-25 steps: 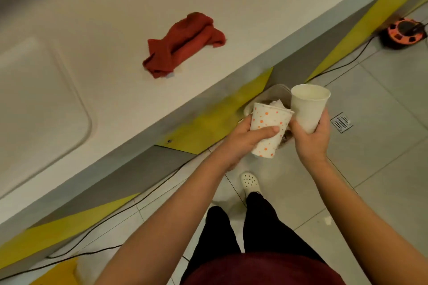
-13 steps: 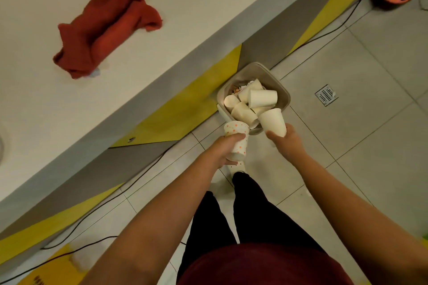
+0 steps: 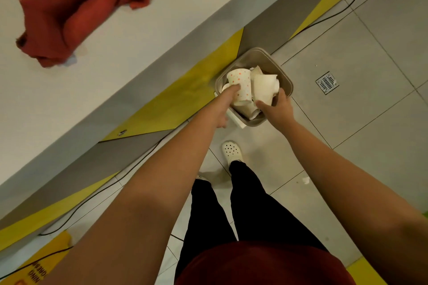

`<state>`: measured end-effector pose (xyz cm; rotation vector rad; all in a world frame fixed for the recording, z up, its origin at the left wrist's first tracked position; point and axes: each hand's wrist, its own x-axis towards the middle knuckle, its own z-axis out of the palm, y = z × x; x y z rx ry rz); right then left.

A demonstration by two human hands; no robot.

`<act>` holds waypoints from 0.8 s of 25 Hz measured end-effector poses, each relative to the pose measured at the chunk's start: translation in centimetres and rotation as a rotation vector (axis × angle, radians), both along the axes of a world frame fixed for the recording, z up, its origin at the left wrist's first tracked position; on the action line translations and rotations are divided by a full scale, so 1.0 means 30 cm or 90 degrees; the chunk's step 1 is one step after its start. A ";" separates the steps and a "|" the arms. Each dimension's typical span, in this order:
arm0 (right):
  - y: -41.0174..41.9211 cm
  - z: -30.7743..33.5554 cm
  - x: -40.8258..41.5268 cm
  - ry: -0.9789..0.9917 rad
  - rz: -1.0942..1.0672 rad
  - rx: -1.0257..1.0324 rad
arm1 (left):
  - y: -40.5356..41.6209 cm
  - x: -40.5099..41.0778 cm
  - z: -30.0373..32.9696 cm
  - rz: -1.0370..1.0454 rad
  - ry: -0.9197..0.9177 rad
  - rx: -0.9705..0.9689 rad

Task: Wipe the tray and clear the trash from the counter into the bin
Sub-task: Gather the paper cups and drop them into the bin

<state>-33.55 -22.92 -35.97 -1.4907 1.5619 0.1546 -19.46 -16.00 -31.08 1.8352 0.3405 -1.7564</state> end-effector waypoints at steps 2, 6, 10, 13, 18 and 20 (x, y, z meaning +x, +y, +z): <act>0.022 -0.017 -0.028 0.030 -0.020 0.022 | 0.066 0.012 -0.020 -0.044 -0.045 0.037; 0.081 -0.021 -0.073 0.038 -0.030 0.047 | 0.191 0.020 -0.032 -0.088 -0.108 0.033; 0.132 -0.003 -0.067 0.020 -0.003 0.045 | 0.232 0.020 0.004 -0.098 -0.131 -0.016; 0.165 0.042 -0.033 -0.018 0.001 0.043 | 0.237 0.019 0.065 -0.090 -0.154 -0.073; 0.225 0.212 0.106 -0.179 -0.020 -0.041 | 0.221 0.040 0.244 -0.066 -0.227 -0.177; 0.250 0.316 0.173 -0.279 -0.018 -0.090 | 0.234 0.063 0.340 -0.063 -0.255 -0.221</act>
